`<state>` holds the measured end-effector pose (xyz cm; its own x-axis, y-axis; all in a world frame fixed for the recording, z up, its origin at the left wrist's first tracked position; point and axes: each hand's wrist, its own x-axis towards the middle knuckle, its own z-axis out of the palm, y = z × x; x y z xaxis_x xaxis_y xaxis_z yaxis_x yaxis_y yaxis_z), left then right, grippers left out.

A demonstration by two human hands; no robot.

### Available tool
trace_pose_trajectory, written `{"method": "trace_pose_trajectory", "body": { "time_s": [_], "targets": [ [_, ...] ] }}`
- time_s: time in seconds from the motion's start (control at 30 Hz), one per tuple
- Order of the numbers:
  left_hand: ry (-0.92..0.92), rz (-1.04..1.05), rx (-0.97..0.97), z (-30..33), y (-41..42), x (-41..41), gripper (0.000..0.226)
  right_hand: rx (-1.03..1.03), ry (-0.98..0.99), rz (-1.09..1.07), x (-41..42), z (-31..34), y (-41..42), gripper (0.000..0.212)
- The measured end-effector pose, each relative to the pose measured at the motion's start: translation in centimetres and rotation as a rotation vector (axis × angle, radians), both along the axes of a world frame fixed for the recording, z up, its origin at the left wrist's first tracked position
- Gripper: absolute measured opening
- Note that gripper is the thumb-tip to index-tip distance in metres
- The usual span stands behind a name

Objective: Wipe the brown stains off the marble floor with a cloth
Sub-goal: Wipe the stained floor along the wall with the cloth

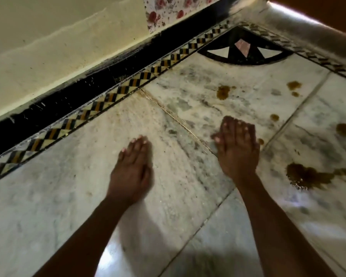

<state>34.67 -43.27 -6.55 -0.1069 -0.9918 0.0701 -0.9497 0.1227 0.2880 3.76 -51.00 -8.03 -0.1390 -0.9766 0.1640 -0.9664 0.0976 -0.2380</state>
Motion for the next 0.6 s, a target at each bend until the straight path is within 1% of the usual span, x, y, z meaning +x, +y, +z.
{"method": "trace_pose_trajectory", "body": {
  "time_s": [0.03, 0.07, 0.1, 0.17, 0.2, 0.23, 0.27, 0.3, 0.37, 0.43, 0.47, 0.5, 0.53, 0.6],
  "targets": [
    [0.018, -0.004, 0.002, -0.2, 0.2, -2.3, 0.07, 0.032, -0.028, -0.112, 0.5, -0.1, -2.0, 0.073],
    [0.044, 0.018, 0.013, -0.3, 0.4, -4.5, 0.07, 0.038, -0.04, -0.126, 1.9, 0.1, -3.2, 0.073],
    [0.055, 0.045, 0.017, -0.6, 0.7, -6.4, 0.07, 0.01, -0.028, -0.041, 3.4, 0.1, -3.5, 0.069],
    [0.038, 0.073, 0.031, -0.9, 2.0, -10.1, 0.07, -0.104, 0.106, 0.328, 4.7, -0.3, -0.1, 0.058],
    [0.025, 0.065, 0.034, -0.9, 2.6, -11.7, 0.069, -0.107, 0.15, 0.461, 3.9, 0.0, 3.0, 0.056],
    [0.009, 0.054, 0.028, -1.0, 3.3, -12.6, 0.067, -0.102, 0.172, 0.526, 2.5, -0.1, 5.8, 0.055],
    [-0.005, 0.038, 0.015, -1.0, 4.0, -13.5, 0.066, -0.061, 0.157, 0.537, 0.2, 0.3, 8.0, 0.055],
    [-0.017, 0.023, 0.007, -1.1, 4.6, -13.8, 0.065, -0.051, 0.129, 0.488, -2.0, 0.0, 8.9, 0.057],
    [-0.011, 0.02, -0.003, -1.4, 5.2, -13.9, 0.065, -0.03, 0.097, 0.254, -6.2, 0.2, 8.2, 0.058],
    [-0.006, 0.021, -0.017, -1.5, 5.1, -13.8, 0.066, 0.031, 0.0, -0.01, -7.9, 0.6, 5.1, 0.056],
    [-0.003, 0.02, -0.014, -1.4, 5.1, -13.8, 0.066, 0.087, -0.05, -0.085, -7.3, 0.7, 3.9, 0.055],
    [0.005, 0.011, -0.014, -1.4, 5.1, -14.1, 0.067, 0.106, -0.051, -0.106, -6.5, 0.8, 3.8, 0.055],
    [0.013, 0.014, -0.018, -1.5, 5.1, -14.1, 0.067, 0.054, -0.016, -0.057, -5.2, 0.5, 4.2, 0.056],
    [0.032, 0.015, -0.021, -1.6, 5.2, -14.1, 0.067, -0.027, 0.098, 0.186, -4.0, 0.0, 7.7, 0.055]
  ]
}}
